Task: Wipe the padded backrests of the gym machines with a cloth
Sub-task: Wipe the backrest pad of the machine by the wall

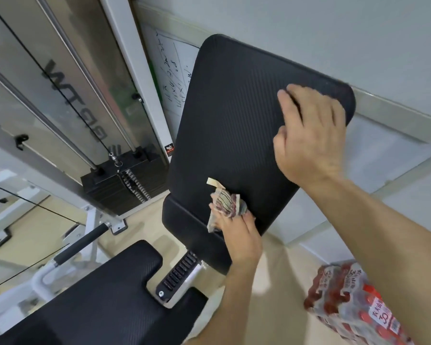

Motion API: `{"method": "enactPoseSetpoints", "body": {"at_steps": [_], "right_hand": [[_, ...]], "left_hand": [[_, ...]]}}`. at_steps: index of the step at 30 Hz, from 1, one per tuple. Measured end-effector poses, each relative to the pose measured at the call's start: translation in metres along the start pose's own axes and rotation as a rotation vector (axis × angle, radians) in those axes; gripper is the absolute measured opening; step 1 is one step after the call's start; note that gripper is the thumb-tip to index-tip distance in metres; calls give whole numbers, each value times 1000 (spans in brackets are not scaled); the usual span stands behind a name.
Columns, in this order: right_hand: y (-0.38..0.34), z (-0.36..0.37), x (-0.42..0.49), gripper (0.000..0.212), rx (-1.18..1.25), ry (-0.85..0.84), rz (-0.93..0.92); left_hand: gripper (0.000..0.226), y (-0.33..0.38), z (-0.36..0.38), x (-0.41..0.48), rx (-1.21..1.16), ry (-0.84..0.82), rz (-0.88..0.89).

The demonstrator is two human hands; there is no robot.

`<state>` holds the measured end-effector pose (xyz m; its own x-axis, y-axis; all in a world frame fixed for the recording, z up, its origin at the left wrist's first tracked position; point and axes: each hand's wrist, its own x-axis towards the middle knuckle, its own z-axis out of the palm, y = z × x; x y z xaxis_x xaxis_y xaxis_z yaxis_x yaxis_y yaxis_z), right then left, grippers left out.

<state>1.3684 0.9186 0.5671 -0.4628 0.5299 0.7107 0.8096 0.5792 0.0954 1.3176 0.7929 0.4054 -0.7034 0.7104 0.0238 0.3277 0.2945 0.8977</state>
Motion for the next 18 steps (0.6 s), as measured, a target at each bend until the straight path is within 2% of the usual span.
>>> {"method": "enactPoseSetpoints", "body": {"at_steps": [4, 6, 9, 11, 13, 15, 17, 18], "right_hand": [[-34, 12, -79, 53, 98, -139, -217], [-46, 21, -114, 51, 135, -232, -231], [-55, 28, -152, 50, 135, -334, -194], [-58, 29, -163, 46, 134, -344, -159], [-61, 29, -172, 42, 148, -337, -152], [-62, 26, -179, 39, 150, -331, -164], [-62, 25, -182, 32, 145, -286, -187], [-60, 24, -183, 32, 147, -264, -187]], "left_hand": [[58, -38, -35, 106, -43, 139, -137], [64, -61, -40, 143, -28, 167, -138], [49, -68, -30, 124, -26, 190, -169], [55, -78, -13, 73, 30, 92, -237], [79, -94, 10, 19, 19, -44, -248], [75, -107, 31, -15, 90, -163, -219], [73, -93, 30, -20, 107, -195, -112], [75, -77, 22, -11, 35, -185, -69]]}}
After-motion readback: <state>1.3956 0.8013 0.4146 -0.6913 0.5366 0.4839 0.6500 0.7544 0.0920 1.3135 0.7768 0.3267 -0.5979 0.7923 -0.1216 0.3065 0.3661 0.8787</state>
